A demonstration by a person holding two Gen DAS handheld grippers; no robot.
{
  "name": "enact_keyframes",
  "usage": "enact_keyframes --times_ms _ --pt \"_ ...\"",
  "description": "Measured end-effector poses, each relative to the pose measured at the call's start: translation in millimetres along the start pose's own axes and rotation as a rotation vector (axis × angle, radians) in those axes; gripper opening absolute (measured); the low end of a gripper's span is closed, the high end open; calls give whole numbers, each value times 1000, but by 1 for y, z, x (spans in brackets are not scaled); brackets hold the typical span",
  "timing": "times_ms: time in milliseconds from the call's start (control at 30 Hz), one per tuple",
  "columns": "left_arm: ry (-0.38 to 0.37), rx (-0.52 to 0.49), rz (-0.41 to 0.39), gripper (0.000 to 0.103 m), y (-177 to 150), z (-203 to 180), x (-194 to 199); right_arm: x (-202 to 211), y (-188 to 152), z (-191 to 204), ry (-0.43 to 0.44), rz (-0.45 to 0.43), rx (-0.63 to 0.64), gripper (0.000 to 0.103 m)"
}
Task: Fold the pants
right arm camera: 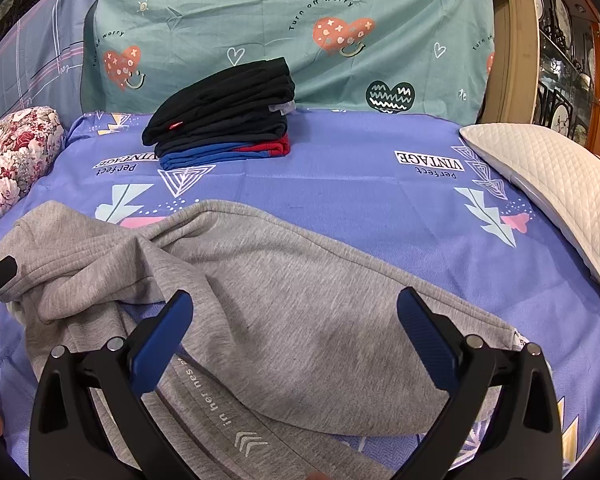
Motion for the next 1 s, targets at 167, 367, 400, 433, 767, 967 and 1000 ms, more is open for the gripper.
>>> enact_keyframes --times_ms 167,367,400,433,767,967,1000 --pt "-1 3 -3 101 -1 -5 -1 0 0 0 -1 0 0 102" --pt "-2 2 -1 101 1 -1 0 0 0 0 0 2 0 102" --pt "-2 2 0 101 1 -2 -1 0 0 0 0 1 0 102" --pt "-2 2 0 101 1 -1 0 0 -1 0 0 2 0 102" --pt "-3 3 -3 101 2 -2 0 0 -1 0 0 2 -1 102" --pt "-4 4 -4 101 2 -1 2 0 -1 0 0 2 -1 102" --pt "-5 4 -5 101 2 -1 2 0 -1 0 0 2 -1 102"
Point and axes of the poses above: each gripper's, at about its wrist camera, not at the fingertips, and x roughly against the way its jaws point, z to its left, y to its top, the point moved 5 cm from there along -x, roughly the way its jaws point, and after that the axes turned 2 degrees about x, right-handed, at the moved point
